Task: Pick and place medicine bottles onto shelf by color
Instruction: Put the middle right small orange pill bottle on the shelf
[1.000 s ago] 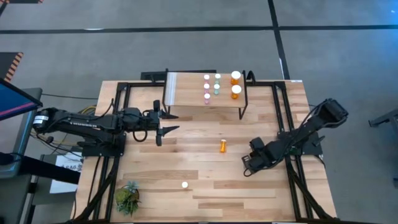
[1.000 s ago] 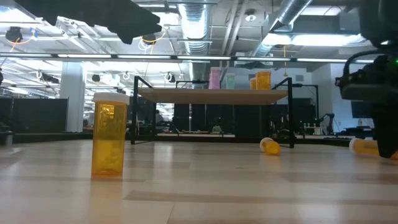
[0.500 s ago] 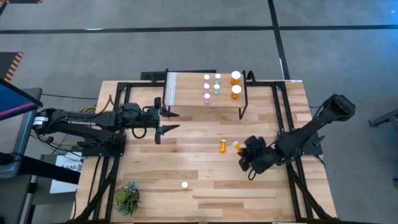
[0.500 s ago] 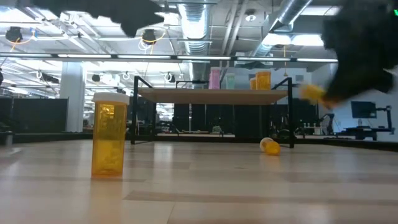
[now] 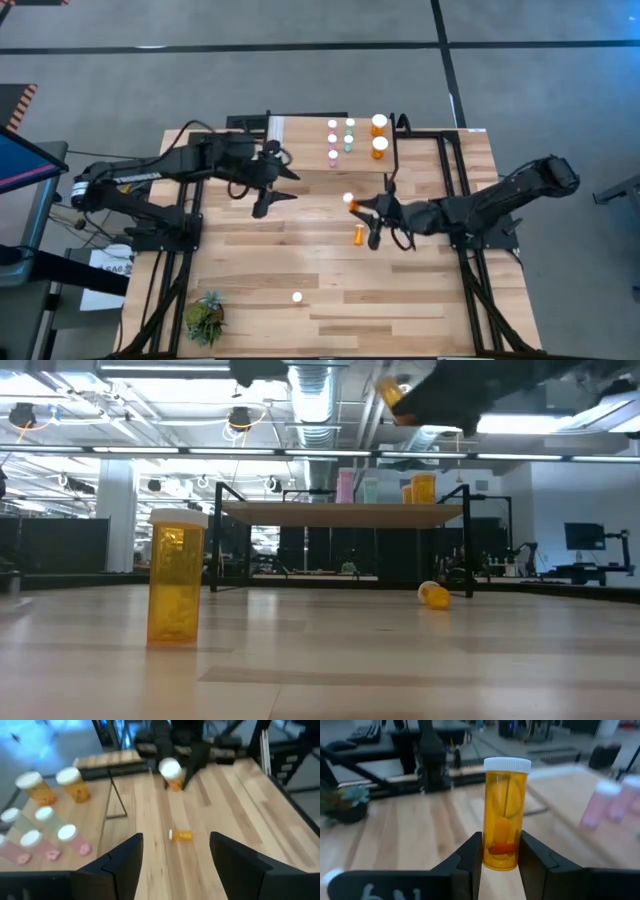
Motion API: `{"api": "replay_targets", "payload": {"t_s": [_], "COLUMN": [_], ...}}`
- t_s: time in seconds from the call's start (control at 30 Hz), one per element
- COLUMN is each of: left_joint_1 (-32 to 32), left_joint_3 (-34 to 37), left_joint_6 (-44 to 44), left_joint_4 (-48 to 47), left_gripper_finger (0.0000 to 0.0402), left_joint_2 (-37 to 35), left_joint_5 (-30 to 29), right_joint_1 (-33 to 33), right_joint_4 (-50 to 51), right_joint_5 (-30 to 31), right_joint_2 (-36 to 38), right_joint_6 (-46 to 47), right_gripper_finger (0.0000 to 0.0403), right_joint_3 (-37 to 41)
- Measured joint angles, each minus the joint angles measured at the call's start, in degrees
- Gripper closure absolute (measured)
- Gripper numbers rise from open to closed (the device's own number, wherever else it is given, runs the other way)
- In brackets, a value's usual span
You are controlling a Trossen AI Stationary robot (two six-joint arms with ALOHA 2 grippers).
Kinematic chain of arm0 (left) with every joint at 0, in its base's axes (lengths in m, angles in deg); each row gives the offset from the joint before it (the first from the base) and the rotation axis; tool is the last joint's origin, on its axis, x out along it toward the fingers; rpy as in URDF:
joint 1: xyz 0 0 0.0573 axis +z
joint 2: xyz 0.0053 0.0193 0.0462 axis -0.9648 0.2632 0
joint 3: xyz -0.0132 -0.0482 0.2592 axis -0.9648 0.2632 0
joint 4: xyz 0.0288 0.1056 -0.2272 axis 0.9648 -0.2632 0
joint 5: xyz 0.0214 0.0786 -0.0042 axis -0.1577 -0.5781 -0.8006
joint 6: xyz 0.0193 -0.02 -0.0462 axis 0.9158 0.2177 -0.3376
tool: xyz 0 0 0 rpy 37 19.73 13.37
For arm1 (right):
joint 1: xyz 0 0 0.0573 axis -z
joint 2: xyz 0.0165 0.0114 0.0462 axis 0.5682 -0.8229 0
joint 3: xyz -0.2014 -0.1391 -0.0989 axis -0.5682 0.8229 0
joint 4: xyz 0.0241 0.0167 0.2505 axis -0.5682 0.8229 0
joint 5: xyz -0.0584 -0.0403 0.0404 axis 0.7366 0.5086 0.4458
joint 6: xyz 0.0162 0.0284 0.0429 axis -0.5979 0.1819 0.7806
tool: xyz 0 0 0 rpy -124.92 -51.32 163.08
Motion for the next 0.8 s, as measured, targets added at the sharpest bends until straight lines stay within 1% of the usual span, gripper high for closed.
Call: {"api": "replay_targets", "payload": {"t_s": [0.13,0.2,0.3,0.37,0.43,0.6,0.8], "left_joint_1": [0.0,0.0,0.0,0.0,0.0,0.0,0.0], "left_joint_3": [-7.9,-11.2,-14.1,-15.3,-15.9,-15.9,-15.9], "left_joint_6": [2.2,3.9,5.8,6.2,6.3,5.7,4.5], "left_joint_4": [-7.8,-9.6,-10.2,-10.6,-10.4,-11.2,-16.1], "left_gripper_finger": [0.0184,0.0184,0.0184,0.0184,0.0184,0.0184,0.0184], "left_joint_2": [5.5,7.4,9.6,10.6,10.8,10.7,10.7], "left_joint_5": [0.3,0.8,1.0,1.1,1.3,1.4,1.4], "right_joint_1": [3.8,5.1,6.7,7.4,7.5,7.9,8.3], "right_joint_4": [-4.9,-7.6,-13.3,-15.6,-15.6,-15.6,-15.6], "right_joint_5": [-5.0,-7.2,-9.2,-11.1,-11.8,-12.2,-12.2], "right_joint_2": [0.0,-0.8,-3.3,-5.9,-8.8,-14.2,-19.2], "right_joint_6": [-5.6,-7.2,-10.0,-11.5,-12.9,-15.5,-18.9], "right_gripper_finger": [0.0285,0.0285,0.0285,0.0285,0.0285,0.0285,0.0285], "right_joint_3": [0.0,0.0,-0.3,-1.8,-3.7,-8.2,-13.7]}}
